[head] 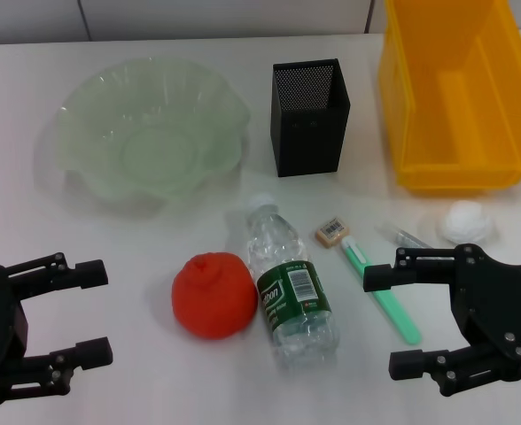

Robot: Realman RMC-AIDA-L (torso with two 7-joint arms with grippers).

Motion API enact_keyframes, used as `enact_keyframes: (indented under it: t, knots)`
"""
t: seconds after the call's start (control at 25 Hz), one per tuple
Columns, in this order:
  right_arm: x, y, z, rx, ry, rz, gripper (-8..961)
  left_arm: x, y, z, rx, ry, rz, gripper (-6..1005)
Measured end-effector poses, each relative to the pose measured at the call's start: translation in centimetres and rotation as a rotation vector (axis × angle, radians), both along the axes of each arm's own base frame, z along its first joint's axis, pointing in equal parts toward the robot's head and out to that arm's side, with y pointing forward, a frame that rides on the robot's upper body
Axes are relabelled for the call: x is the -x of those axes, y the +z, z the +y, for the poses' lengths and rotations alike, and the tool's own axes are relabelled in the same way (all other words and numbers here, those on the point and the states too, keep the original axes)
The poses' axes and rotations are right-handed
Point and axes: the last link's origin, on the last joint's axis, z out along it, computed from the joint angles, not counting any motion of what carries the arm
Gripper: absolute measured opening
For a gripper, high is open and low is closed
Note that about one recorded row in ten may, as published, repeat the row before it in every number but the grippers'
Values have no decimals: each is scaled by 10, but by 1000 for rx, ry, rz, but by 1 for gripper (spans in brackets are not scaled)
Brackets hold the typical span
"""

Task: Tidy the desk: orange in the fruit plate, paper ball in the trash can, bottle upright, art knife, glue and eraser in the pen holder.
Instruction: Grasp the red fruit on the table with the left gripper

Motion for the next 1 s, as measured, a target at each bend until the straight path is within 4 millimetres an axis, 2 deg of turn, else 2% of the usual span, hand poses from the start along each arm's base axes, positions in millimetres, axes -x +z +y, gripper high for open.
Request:
enact_keyframes:
  t: [0.52,0.72,0.76,0.8,0.84,0.88,0.92,1.0]
  knots:
    - [-1,0,1,-12,-10,-2,823,2,-1,1,-12,8,7,783]
    - [-6,-1,4,-47,-56,-8,823,13,-5,16,-99,86,37,782]
    - [-7,-1,5,-50,-65,-6,823,15,-8,21,-119,102,49,782]
    - [-9,-1,6,-61,-84,-4,823,20,-21,30,-140,132,81,782]
    - [-9,-1,6,-61,-84,-4,823,20,-21,30,-140,132,81,782]
    - [-13,-1,7,-85,-112,-9,823,21,-35,38,-133,147,112,782]
    - [-13,-1,7,-85,-112,-9,823,21,-35,38,-133,147,112,781]
    - [-20,2,10,-127,-160,-17,823,19,-51,46,-119,157,149,781]
